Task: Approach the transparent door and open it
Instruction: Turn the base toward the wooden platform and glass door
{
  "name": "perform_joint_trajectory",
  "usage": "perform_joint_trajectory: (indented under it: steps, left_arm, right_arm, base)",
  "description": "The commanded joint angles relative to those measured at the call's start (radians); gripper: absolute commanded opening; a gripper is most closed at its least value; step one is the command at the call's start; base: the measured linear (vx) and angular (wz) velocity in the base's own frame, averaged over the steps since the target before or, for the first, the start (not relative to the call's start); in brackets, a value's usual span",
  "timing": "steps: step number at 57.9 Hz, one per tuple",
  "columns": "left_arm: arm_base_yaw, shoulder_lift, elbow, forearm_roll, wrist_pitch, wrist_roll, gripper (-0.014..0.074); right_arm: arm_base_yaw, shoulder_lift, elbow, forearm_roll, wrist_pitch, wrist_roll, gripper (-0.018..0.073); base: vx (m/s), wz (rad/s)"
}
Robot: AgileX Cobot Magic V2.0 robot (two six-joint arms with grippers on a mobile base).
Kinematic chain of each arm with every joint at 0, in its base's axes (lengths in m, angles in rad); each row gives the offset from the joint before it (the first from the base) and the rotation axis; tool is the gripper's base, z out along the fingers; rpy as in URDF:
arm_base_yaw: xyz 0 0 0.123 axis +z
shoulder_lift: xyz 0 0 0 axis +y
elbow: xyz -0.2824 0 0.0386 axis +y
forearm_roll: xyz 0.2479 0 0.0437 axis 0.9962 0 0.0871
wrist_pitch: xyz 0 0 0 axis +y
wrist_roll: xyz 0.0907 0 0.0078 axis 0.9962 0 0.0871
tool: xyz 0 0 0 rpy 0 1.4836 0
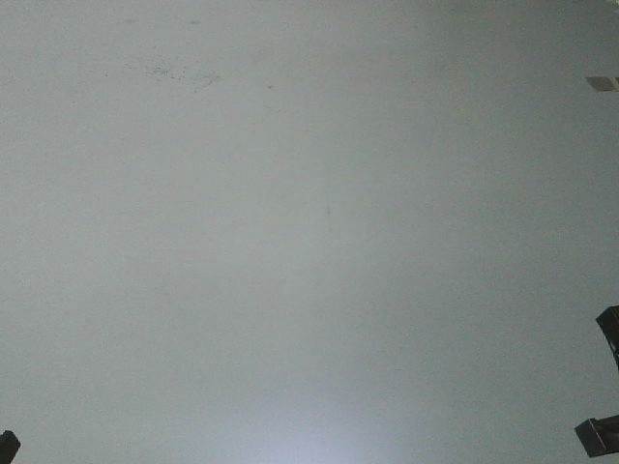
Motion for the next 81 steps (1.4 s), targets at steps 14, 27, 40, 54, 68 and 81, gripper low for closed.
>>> perform_joint_trajectory:
  steps: [14,27,40,54,68,81]
  left_arm:
    - [-0.004,-0.015,0.007,-0.008,-0.078,-0.005,0.0003]
    - [-0.004,-0.015,0.007,-0.008,-0.078,-0.005,0.0003]
    - [-0.004,-0.015,0.007,-0.008,-0.078,-0.005,0.0003]
    - [-0.004,-0.015,0.007,-0.008,-0.078,-0.005,0.0003]
    - [-0.004,-0.015,0.007,-0.008,-0.078,-0.005,0.0003]
    - [-0.004,-0.015,0.007,-0.008,-0.078,-0.005,0.0003]
  right_arm:
    - [-0.004,-0.016,0.005,-0.001,-0.079,-0.009,-0.0003]
    - [-0.004,-0.016,0.005,-0.001,-0.079,-0.009,-0.0003]
    - [-0.004,-0.016,0.005,-0.001,-0.079,-0.009,-0.0003]
    - [-0.004,-0.016,0.005,-0.001,-0.079,-0.009,-0.0003]
    - [-0.004,-0.016,0.005,-0.001,-0.079,-0.009,-0.0003]
    - [-0.004,-0.016,0.005,-0.001,-0.079,-0.009,-0.0003]
  base:
    - [0.0,0.0]
    - [0.0,0.01]
    - [0.0,0.01]
    - [0.03,0.0]
    - [0.11,0.05]
    - [0.18,0.12]
